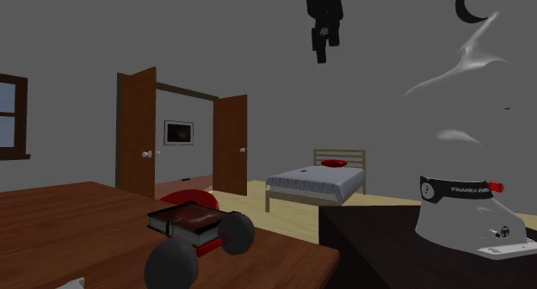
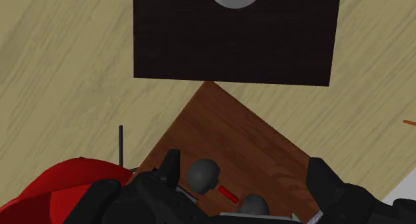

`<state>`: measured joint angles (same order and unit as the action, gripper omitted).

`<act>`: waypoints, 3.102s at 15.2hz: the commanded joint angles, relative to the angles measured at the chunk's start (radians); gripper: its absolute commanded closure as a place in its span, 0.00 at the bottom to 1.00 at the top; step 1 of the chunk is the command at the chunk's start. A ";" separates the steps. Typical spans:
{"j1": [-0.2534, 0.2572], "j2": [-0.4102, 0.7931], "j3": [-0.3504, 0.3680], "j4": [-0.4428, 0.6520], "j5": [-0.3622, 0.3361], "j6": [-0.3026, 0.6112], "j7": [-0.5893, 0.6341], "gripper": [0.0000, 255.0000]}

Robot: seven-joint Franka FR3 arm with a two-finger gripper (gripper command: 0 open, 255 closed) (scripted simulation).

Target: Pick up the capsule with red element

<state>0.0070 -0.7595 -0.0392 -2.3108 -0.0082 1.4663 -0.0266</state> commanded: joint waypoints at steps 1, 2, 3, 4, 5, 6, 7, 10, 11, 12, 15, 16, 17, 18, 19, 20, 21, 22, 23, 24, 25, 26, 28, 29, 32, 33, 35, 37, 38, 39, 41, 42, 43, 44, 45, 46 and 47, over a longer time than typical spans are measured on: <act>0.000 0.000 0.000 0.000 0.000 0.000 0.000 0.00; 0.005 0.012 -0.010 -0.022 -0.007 0.035 -0.027 0.00; 0.011 0.025 -0.020 -0.042 -0.014 0.071 -0.053 0.00; 0.017 0.040 -0.030 -0.061 -0.020 0.106 -0.079 0.00; 0.022 0.057 -0.039 -0.079 -0.027 0.142 -0.105 0.00; 0.028 0.075 -0.049 -0.095 -0.032 0.179 -0.131 0.00; 0.033 0.095 -0.059 -0.110 -0.038 0.215 -0.157 0.00; 0.050 0.165 -0.087 -0.145 -0.051 0.325 -0.233 0.00; 0.056 0.191 -0.096 -0.153 -0.054 0.362 -0.259 0.00; 0.062 0.219 -0.105 -0.160 -0.056 0.399 -0.285 0.00; 0.081 0.311 -0.129 -0.173 -0.059 0.508 -0.362 0.00; 0.088 0.344 -0.137 -0.174 -0.058 0.544 -0.388 0.00; 0.095 0.378 -0.145 -0.173 -0.056 0.579 -0.414 0.00; 0.102 0.413 -0.152 -0.171 -0.053 0.614 -0.441 0.00; 0.108 0.449 -0.158 -0.168 -0.049 0.648 -0.468 0.00; 0.115 0.486 -0.164 -0.163 -0.043 0.681 -0.495 0.00; 0.122 0.523 -0.169 -0.157 -0.037 0.714 -0.523 0.00; 0.128 0.562 -0.173 -0.149 -0.029 0.745 -0.552 0.00; 0.134 0.600 -0.176 -0.140 -0.020 0.776 -0.580 0.00; 0.141 0.639 -0.179 -0.129 -0.010 0.806 -0.610 0.00; 0.146 0.679 -0.181 -0.118 0.002 0.834 -0.639 0.00; 0.150 0.719 -0.181 -0.105 0.014 0.861 -0.669 0.00; 0.157 0.798 -0.177 -0.075 0.042 0.912 -0.729 0.00; 0.159 0.838 -0.173 -0.058 0.056 0.935 -0.759 0.00; 0.158 0.957 -0.153 0.000 0.097 0.998 -0.846 0.00; 0.156 0.995 -0.144 0.021 0.109 1.016 -0.874 0.00; 0.149 1.072 -0.123 0.067 0.129 1.049 -0.925 0.00; 0.142 1.148 -0.101 0.116 0.143 1.078 -0.971 0.00; 0.137 1.185 -0.089 0.142 0.147 1.091 -0.992 0.00; 0.133 1.222 -0.078 0.169 0.150 1.103 -1.012 0.00; 0.131 1.240 -0.074 0.176 0.153 1.115 -1.017 0.00; 0.129 1.252 -0.071 0.178 0.156 1.124 -1.019 0.00; 0.127 1.264 -0.069 0.180 0.158 1.134 -1.021 0.00; 0.126 1.276 -0.067 0.183 0.161 1.144 -1.023 0.00; 0.124 1.289 -0.065 0.186 0.163 1.153 -1.025 0.00; 0.122 1.301 -0.062 0.189 0.166 1.163 -1.027 0.00; 0.120 1.321 -0.059 0.194 0.170 1.177 -1.030 0.00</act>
<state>0.1307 0.5463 -0.1008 -2.1175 0.1579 2.6286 -1.0520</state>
